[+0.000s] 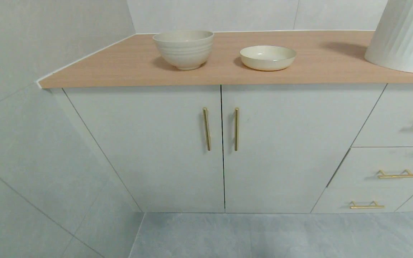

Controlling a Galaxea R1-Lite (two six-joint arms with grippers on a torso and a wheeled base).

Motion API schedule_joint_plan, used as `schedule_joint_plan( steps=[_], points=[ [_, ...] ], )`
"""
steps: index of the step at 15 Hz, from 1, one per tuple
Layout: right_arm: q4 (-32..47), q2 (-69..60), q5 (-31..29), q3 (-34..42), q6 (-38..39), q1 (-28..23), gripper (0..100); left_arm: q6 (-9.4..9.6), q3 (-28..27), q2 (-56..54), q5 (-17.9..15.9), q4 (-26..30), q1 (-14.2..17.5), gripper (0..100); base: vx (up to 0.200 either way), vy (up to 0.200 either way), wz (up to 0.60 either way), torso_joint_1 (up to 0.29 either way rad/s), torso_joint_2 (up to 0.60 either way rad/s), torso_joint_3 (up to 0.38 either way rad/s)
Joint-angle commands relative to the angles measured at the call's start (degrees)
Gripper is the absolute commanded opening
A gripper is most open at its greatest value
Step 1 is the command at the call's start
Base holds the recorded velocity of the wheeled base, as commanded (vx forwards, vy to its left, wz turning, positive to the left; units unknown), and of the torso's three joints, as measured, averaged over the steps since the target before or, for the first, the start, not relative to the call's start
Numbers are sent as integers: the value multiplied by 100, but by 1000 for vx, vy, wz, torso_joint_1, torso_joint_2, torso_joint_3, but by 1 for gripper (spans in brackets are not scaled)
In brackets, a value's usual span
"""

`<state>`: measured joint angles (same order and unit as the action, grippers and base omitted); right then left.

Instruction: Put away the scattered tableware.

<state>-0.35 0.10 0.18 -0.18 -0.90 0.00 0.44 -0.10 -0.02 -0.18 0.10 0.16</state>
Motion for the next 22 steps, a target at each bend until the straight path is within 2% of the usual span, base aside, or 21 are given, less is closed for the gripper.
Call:
schedule_joint_plan(
  steps=[1,2,3,5,6,8,9,10,11,14,16,22],
  points=[
    [-255,148,386,-799,213,26,100,0,1,2,1,-1,2,100,0,0,0,0,0,0],
    [-114,632,1045,-1265,644,211,100,0,1,2,1,-1,2,100,0,0,0,0,0,0],
    [71,1177,1696,-1397,670,290,100,0,1,2,1,-1,2,100,0,0,0,0,0,0],
    [44,2785,2574,-1537,574,369,100,0,1,2,1,-1,2,100,0,0,0,0,0,0],
    [-88,3620,2785,-1766,424,563,100,0,1,2,1,-1,2,100,0,0,0,0,0,0],
    [-457,4701,2794,-2161,398,1169,100,0,1,2,1,-1,2,100,0,0,0,0,0,0],
    [-1019,5712,2741,-2434,407,1837,100,0,1,2,1,-1,2,100,0,0,0,0,0,0],
    [-1415,6397,2592,-2601,407,2118,100,0,1,2,1,-1,2,100,0,0,0,0,0,0],
    [-1881,7109,2372,-2821,398,2355,100,0,1,2,1,-1,2,100,0,0,0,0,0,0],
    [-3480,8612,2249,-3269,415,2566,100,0,1,2,1,-1,2,100,0,0,0,0,0,0],
    [-3832,9192,2249,-3770,424,2733,100,0,1,2,1,-1,2,100,0,0,0,0,0,0],
    [-3797,10476,2232,-5712,477,3182,100,0,1,2,1,-1,2,100,0,0,0,0,0,0]
  ],
)
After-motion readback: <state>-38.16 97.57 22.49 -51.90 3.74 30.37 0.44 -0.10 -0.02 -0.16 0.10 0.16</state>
